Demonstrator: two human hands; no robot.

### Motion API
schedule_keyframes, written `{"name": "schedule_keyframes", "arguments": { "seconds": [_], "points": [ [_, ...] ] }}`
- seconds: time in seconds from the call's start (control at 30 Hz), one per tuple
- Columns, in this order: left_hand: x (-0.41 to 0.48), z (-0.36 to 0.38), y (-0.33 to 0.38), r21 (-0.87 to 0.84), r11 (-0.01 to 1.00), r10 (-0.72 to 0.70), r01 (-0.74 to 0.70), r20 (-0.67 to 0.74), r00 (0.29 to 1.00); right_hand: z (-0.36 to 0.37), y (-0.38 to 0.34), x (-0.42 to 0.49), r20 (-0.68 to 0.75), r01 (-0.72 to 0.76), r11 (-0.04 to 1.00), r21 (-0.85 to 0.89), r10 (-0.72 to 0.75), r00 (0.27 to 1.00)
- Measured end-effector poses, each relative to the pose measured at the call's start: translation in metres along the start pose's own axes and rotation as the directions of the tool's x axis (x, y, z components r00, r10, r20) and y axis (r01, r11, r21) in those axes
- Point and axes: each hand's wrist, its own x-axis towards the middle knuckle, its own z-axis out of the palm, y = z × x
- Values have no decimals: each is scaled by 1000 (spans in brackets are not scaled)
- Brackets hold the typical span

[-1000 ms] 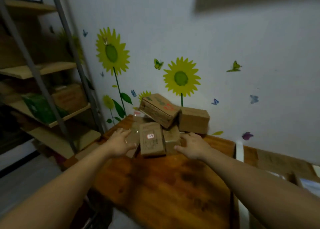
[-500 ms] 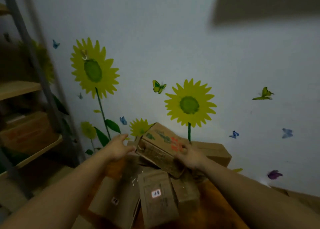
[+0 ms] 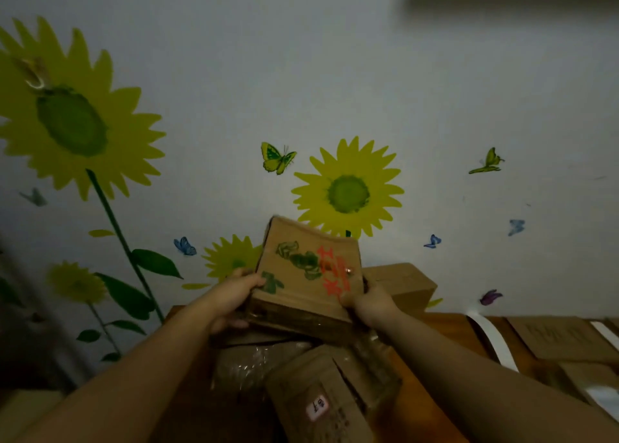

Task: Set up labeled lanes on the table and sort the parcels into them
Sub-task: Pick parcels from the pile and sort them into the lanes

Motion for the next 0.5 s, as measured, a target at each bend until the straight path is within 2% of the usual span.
{"name": "schedule_keyframes", "arguments": {
  "seconds": [0.1,0.13,0.23,0.33,0.4,0.5],
  "points": [
    [-13,-14,1,-164,984,78,-74,19,997,-5,-10,-13,-41,150,986,66,-147,988],
    [-18,-15,2,-165,981,103,-101,-2,995,-8,-13,-18,-54,188,979,82,-184,982],
    [-43,-8,7,-77,982,162,-170,-101,982,-25,-21,-35,-56,188,973,135,-182,982],
    [-69,14,7,23,966,259,-259,-146,955,-49,-18,-55,-76,236,971,36,-233,970],
    [-90,32,4,27,965,264,-262,-134,955,-68,-10,-72,-71,301,954,-3,-300,951],
    [-119,56,2,-12,968,241,-250,-230,943,-94,11,-98,-64,304,952,47,-300,952]
  ]
}}
